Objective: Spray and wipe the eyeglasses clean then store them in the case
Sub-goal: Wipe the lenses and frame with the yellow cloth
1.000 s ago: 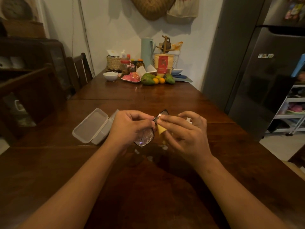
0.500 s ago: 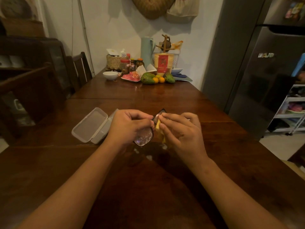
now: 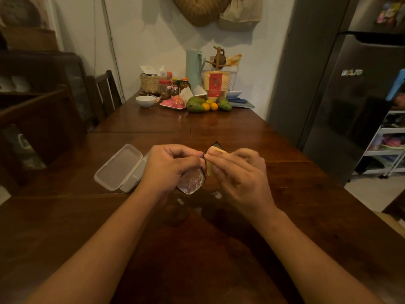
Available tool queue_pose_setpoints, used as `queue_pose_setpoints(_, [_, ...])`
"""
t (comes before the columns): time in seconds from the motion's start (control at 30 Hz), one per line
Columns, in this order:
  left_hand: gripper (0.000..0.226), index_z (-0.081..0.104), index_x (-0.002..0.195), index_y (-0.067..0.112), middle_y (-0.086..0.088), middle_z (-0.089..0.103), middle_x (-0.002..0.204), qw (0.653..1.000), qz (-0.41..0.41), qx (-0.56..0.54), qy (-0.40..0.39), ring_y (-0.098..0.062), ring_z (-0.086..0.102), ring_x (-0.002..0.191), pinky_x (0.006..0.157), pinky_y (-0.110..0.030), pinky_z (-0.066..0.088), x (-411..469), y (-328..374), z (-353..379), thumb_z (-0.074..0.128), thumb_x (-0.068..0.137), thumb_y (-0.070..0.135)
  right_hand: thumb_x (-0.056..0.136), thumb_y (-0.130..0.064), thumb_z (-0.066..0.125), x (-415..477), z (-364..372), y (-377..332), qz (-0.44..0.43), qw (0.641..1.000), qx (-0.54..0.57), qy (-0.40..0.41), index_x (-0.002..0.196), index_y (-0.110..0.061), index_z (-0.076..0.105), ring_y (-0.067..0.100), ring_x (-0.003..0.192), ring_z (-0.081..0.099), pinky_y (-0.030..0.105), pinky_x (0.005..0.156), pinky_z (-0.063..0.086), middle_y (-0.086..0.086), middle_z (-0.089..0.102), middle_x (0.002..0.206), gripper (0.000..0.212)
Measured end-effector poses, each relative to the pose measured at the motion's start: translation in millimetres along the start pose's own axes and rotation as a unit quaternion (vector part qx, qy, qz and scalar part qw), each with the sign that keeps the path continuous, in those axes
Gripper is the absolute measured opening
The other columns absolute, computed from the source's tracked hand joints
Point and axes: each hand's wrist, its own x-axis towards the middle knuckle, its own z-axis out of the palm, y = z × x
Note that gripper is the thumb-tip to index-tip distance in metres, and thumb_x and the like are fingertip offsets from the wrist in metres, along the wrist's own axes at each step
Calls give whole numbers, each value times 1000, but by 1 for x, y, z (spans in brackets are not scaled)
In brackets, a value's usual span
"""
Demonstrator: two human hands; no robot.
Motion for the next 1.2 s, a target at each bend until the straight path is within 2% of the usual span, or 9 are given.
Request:
queue_pose_setpoints(0.13, [9,73,82,-6,-18,72,68,1000,-1,-7,-3,-26,68,66,68,-34,58,-1,1,2,73,74,-9,92,-41,64,-1,-4,9,34,998,-29,36,115,-27,72,16,108,51,43,81,39,-13,71,111,28])
queue_pose_setpoints(0.27, [10,74,80,-2,-12,73,66,1000,1,-5,-6,-17,69,62,60,-24,55,-2,3,1,73,73,-9,95,-42,62,-2,-7,12,12,999,-38,32,119,-31,71,21,113,53,45,84,39,-16,66,126,27])
queue_pose_setpoints(0.37, [12,74,81,-1,-13,74,71,1000,-7,-14,2,-16,69,64,60,-23,56,-2,4,0,73,72,-10,97,-41,60,0,-5,4,-14,999,-37,18,127,-34,65,24,114,53,43,87,39,-16,62,133,31])
queue_pose_setpoints(0.5, [13,75,80,1,-9,74,68,1000,-7,4,-8,-15,69,64,61,-23,56,-2,4,1,74,73,-9,97,-38,62,0,-7,9,-13,998,-56,14,123,-34,68,25,114,55,43,85,38,-17,64,129,28])
queue_pose_setpoints(0.67, [12,76,81,1,-12,74,71,1000,-13,22,-17,-20,69,68,68,-32,57,-3,3,4,76,71,-6,96,-39,62,-3,-6,18,60,996,-50,33,121,-30,70,24,114,54,47,83,41,-15,67,123,28])
queue_pose_setpoints(0.8, [13,76,79,4,-7,75,70,999,-5,29,-29,-14,70,65,59,-21,53,-4,5,2,73,73,-8,97,-36,62,-1,-2,8,18,999,-23,21,122,-29,69,24,113,54,44,84,41,-13,66,127,28])
queue_pose_setpoints(0.93, [16,76,78,5,-8,75,70,1000,-11,16,-17,-14,69,65,61,-22,54,-2,3,-1,73,73,-9,96,-36,65,0,-5,10,-22,999,-23,11,116,-28,74,26,110,58,45,82,42,-14,67,125,24])
queue_pose_setpoints(1.1, [15,75,77,4,-4,73,64,999,-16,20,-22,-11,68,61,58,-21,53,-4,5,3,73,72,-10,95,-36,61,-2,-8,16,39,998,-44,21,120,-28,71,22,114,54,46,83,42,-14,68,123,28])
queue_pose_setpoints(1.2, [15,75,76,5,-4,73,65,999,-12,23,-30,-11,68,60,58,-21,54,-5,6,2,73,73,-10,95,-38,59,-1,-4,7,29,999,-26,13,124,-27,69,21,115,52,44,85,41,-13,65,129,33])
